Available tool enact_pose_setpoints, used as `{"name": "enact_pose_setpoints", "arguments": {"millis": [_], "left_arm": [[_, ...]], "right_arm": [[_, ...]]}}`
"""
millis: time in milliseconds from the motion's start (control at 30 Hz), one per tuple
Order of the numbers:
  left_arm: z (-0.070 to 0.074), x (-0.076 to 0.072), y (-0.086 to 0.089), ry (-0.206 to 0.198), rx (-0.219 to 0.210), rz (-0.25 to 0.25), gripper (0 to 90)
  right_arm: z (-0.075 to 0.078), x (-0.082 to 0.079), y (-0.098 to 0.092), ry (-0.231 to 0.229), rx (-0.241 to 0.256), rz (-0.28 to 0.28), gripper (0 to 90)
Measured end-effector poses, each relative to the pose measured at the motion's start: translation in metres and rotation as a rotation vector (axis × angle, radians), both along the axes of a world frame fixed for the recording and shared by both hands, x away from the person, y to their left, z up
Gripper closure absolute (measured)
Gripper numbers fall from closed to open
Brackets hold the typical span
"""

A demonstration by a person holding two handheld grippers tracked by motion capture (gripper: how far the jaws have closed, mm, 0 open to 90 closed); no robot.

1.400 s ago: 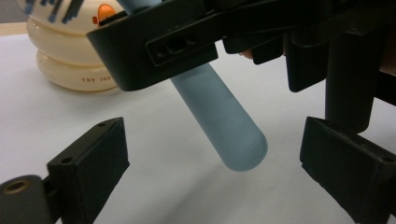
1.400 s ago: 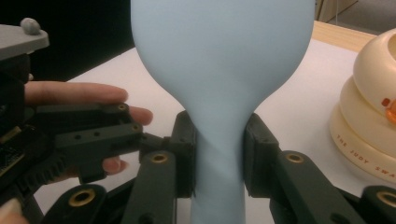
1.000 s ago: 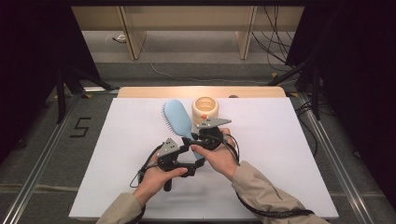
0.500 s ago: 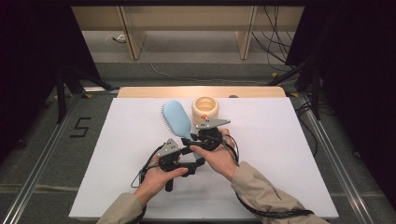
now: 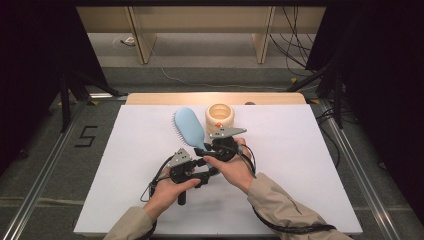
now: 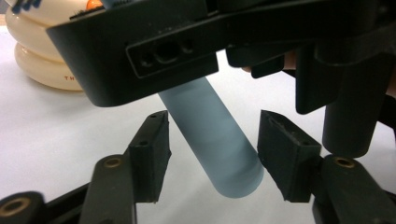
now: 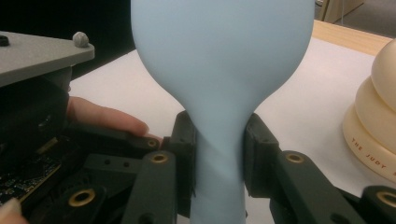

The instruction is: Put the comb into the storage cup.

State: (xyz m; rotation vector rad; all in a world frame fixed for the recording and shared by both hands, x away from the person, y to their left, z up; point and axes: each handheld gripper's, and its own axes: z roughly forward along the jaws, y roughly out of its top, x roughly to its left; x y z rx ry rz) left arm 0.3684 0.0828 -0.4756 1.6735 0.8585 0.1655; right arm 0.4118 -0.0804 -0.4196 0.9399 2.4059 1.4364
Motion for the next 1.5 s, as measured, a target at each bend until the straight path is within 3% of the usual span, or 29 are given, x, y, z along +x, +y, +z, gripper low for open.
{"name": "enact_pose_setpoints", "arguments": {"millis": [567,767,1500], "left_arm": [[-0.002,0.003,0.006,0.073,-0.095,0.011,58.1],[-0.004,0.006,0.012,0.139,-0.162,0.039,64.4],[-0.003,0.006,0.014,0.154,-0.224,0.026,65.6]], "right_arm": [[0.001,-0.001,0.001,-0.018,0.007,0.002,70.2],[0.002,-0.002,0.002,-0.027,0.007,0.009,70.2],[0.005,-0.002,0.003,-0.045,0.001,0.033,69.0]]}}
